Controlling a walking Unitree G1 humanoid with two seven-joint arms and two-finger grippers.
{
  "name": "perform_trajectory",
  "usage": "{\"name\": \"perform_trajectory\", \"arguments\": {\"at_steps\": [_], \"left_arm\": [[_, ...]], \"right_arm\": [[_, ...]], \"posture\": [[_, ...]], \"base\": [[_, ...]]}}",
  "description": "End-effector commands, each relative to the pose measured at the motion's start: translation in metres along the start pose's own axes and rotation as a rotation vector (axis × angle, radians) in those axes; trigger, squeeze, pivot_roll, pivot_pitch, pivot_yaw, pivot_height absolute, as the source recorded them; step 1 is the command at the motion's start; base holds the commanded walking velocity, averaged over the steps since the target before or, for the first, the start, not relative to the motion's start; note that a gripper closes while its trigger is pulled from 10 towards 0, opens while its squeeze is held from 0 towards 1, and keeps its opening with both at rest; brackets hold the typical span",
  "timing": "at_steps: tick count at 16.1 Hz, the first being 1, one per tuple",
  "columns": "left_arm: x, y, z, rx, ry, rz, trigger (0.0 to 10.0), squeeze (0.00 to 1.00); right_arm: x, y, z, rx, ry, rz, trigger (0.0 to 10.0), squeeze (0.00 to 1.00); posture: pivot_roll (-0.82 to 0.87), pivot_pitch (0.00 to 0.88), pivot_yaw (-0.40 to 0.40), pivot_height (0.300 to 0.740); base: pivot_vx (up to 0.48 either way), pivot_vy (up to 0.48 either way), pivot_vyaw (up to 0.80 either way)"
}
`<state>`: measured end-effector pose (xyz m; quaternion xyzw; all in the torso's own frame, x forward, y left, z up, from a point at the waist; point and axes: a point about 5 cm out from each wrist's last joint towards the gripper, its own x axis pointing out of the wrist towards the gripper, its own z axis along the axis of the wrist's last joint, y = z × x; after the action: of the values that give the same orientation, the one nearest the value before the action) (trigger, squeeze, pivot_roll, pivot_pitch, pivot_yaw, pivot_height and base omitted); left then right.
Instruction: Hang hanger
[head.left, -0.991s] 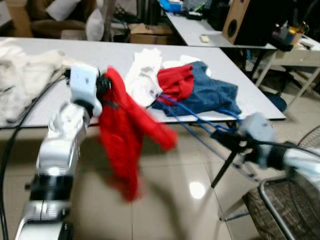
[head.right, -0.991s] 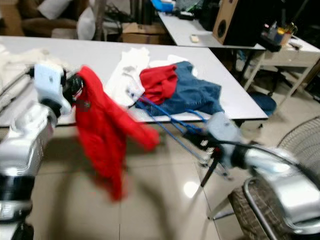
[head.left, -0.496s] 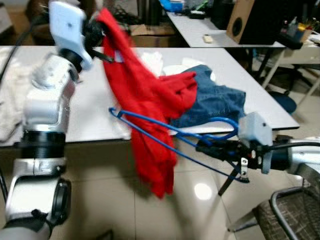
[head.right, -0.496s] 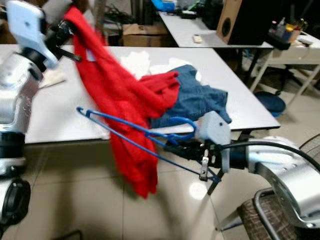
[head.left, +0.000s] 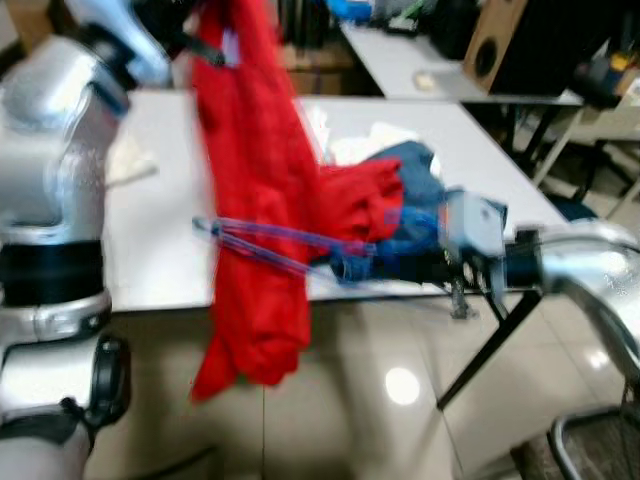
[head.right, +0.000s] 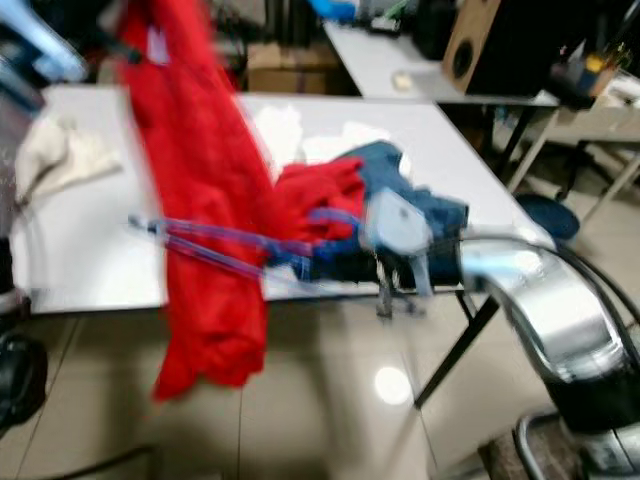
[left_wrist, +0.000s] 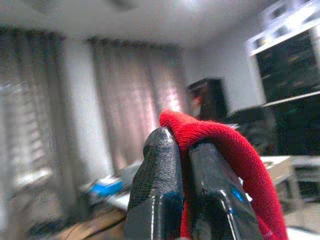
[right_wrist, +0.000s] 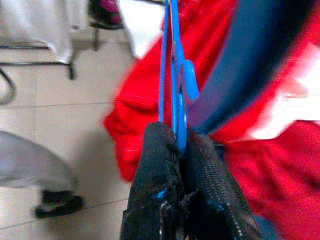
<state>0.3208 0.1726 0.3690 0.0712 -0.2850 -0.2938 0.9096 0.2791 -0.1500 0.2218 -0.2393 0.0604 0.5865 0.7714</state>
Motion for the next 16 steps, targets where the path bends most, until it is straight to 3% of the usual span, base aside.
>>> {"name": "perform_trajectory", "arguments": {"at_steps": [1, 4, 6, 7, 8, 9, 11, 12, 13, 14, 16], "left_arm": [[0.007, -0.014, 0.013, -0.016, -0.056, -0.086, 10.0, 0.0], [0.005, -0.016, 0.031, -0.108, -0.158, -0.136, 10.0, 0.0], [0.004, -0.02, 0.04, -0.15, -0.198, -0.165, 10.0, 0.0], [0.004, -0.021, 0.04, -0.156, -0.204, -0.17, 10.0, 0.0], [0.003, -0.023, 0.044, -0.17, -0.223, -0.186, 10.0, 0.0], [0.003, -0.024, 0.046, -0.173, -0.226, -0.19, 10.0, 0.0], [0.003, -0.024, 0.046, -0.173, -0.226, -0.19, 10.0, 0.0], [0.002, -0.024, 0.046, -0.174, -0.228, -0.19, 10.0, 0.0], [0.001, -0.025, 0.046, -0.191, -0.223, -0.187, 10.0, 0.0], [0.001, -0.026, 0.041, -0.212, -0.201, -0.175, 10.0, 0.0], [0.001, -0.029, 0.032, -0.23, -0.161, -0.145, 10.0, 0.0]], "right_arm": [[-0.003, -0.007, -0.004, -0.015, 0.032, -0.034, 10.0, 0.0], [-0.001, -0.037, 0.007, -0.102, 0.049, -0.139, 10.0, 0.0], [0.001, -0.08, 0.028, -0.22, 0.042, -0.384, 10.0, 0.0], [-0.003, -0.093, 0.035, -0.249, 0.033, -0.488, 10.0, 0.0], [-0.028, -0.13, 0.074, -0.331, -0.118, -0.886, 10.0, 0.0], [-0.04, -0.138, 0.09, -0.345, -0.211, -1.006, 10.0, 0.0], [-0.04, -0.138, 0.09, -0.345, -0.211, -1.006, 10.0, 0.0], [-0.049, -0.139, 0.104, -0.351, -0.317, -1.041, 10.0, 0.0], [-0.046, -0.131, 0.104, -0.4, -0.365, -0.939, 10.0, 0.0], [-0.029, -0.121, 0.085, -0.399, -0.324, -0.801, 10.0, 0.0], [-0.013, -0.109, 0.059, -0.378, -0.26, -0.677, 10.0, 0.0]], "posture": [[-0.04, 0.0, -0.057, 0.74], [-0.04, 0.0, -0.062, 0.74], [-0.04, 0.0, -0.062, 0.74], [-0.04, 0.0, -0.064, 0.74], [-0.04, 0.0, -0.067, 0.74], [-0.04, 0.0, -0.067, 0.74], [-0.04, 0.0, -0.067, 0.74], [-0.04, 0.0, -0.069, 0.74], [-0.04, 0.0, -0.067, 0.74], [-0.04, 0.0, -0.062, 0.74], [-0.04, 0.0, -0.056, 0.74]], "base": [[0.371, 0.0, 0.0], [0.371, 0.0, 0.0], [0.369, 0.0, 0.0], [0.368, 0.0, 0.0], [0.375, 0.0, 0.0], [0.375, 0.0, 0.0], [0.375, 0.0, 0.0], [0.375, 0.0, 0.0], [0.371, 0.0, 0.0], [0.375, 0.0, 0.0], [0.324, 0.0, 0.0]]}}
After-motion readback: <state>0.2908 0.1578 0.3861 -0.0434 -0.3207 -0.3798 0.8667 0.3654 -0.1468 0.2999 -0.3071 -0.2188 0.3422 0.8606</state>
